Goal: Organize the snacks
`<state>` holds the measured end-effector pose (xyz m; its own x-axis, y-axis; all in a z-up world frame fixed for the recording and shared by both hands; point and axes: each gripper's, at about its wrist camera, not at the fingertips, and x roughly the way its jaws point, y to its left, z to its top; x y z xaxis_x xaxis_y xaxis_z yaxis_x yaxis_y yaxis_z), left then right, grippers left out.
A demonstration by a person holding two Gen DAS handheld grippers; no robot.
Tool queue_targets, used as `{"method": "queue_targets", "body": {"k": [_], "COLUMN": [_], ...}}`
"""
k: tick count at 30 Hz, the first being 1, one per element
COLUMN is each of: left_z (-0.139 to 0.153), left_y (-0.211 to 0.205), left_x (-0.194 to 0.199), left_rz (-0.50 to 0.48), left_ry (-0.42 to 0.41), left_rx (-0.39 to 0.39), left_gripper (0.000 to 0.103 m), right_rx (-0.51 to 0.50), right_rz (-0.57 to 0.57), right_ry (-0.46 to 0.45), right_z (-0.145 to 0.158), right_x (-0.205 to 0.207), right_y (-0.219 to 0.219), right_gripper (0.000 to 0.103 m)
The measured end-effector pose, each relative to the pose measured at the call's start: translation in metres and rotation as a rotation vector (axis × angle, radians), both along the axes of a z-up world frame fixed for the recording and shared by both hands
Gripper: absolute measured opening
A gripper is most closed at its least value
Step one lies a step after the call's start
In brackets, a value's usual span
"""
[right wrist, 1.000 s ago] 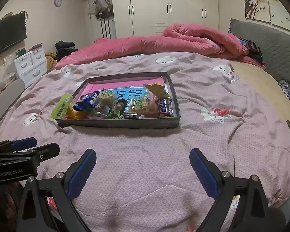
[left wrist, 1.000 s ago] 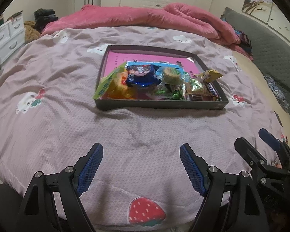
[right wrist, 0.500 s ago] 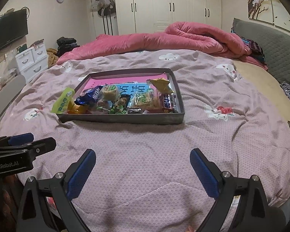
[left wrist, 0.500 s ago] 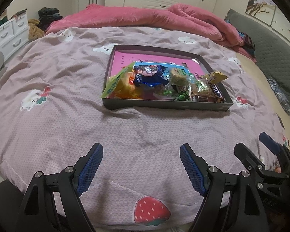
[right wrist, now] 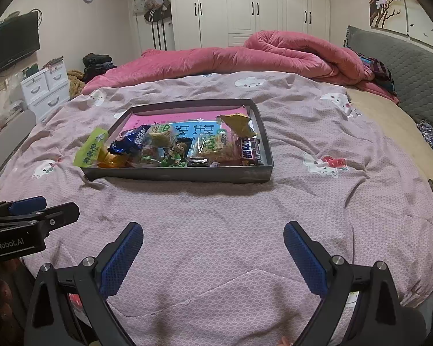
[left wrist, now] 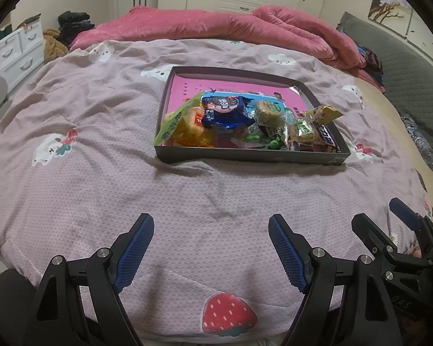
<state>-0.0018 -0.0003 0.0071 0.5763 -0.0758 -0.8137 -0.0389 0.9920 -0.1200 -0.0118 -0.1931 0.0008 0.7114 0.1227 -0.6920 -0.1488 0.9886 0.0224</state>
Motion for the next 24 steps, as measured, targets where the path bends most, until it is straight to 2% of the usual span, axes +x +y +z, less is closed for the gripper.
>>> {"method": "queue_targets", "body": {"k": [24], "left_z": [0.0048], "left_y": [0.0015], "left_x": [-0.0023], "left_rz": [0.010], "left_ry": [-0.014], "left_rx": [0.013], "left_gripper": [0.083], "right_rx": [-0.003], "right_rz": [-0.005], "right_ry": [0.004], "right_z": [-0.0010], "right_x": [0.0008], "right_y": [-0.0027], "right_gripper": [0.098]}}
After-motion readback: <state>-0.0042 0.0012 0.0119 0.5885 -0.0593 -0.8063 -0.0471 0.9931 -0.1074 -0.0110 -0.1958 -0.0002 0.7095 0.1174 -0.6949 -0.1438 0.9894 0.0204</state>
